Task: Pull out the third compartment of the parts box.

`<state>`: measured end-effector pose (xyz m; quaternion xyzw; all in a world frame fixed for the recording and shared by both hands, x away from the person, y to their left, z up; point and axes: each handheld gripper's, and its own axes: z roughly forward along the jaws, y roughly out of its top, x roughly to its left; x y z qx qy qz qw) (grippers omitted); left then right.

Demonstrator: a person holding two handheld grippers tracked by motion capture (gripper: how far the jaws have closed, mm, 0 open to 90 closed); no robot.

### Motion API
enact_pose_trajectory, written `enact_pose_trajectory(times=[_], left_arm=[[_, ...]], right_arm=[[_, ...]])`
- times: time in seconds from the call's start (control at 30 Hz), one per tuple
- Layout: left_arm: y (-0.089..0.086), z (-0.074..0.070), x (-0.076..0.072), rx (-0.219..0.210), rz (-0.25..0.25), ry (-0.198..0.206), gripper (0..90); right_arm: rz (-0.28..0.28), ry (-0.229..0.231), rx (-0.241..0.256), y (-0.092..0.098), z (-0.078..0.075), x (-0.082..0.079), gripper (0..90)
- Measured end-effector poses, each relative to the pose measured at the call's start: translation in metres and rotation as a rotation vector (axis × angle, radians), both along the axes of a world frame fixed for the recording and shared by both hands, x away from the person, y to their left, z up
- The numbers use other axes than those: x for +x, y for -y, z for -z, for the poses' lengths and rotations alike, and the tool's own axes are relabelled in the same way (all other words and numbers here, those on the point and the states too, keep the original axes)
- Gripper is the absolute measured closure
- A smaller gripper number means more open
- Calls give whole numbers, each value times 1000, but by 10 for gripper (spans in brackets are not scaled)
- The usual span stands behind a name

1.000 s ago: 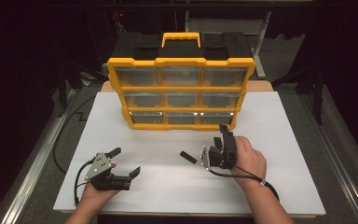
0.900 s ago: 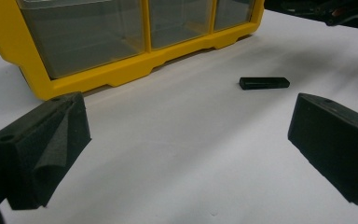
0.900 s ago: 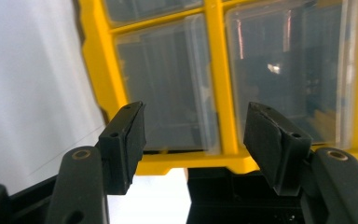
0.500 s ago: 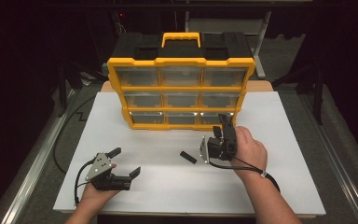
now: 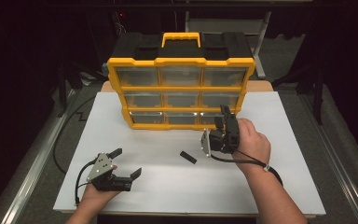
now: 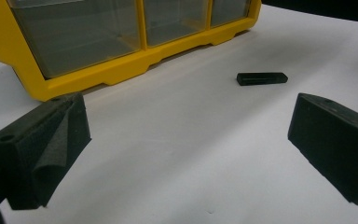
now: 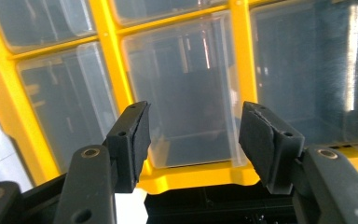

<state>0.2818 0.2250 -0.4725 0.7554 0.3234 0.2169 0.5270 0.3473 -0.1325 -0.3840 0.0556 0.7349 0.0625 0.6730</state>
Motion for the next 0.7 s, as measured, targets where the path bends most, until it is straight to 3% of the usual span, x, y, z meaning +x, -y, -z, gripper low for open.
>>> enact_pose_trajectory(times=[0.3, 0.47, 0.7], left_arm=[[0, 0, 0, -6, -1, 1, 2], [0, 0, 0, -5, 1, 0, 2], [0, 0, 0, 1, 5, -1, 2]], right_arm=[[4, 12, 21, 2, -15, 3, 469], [1, 27, 0, 3, -24, 6, 481], [8, 42, 8, 4, -35, 9, 493]])
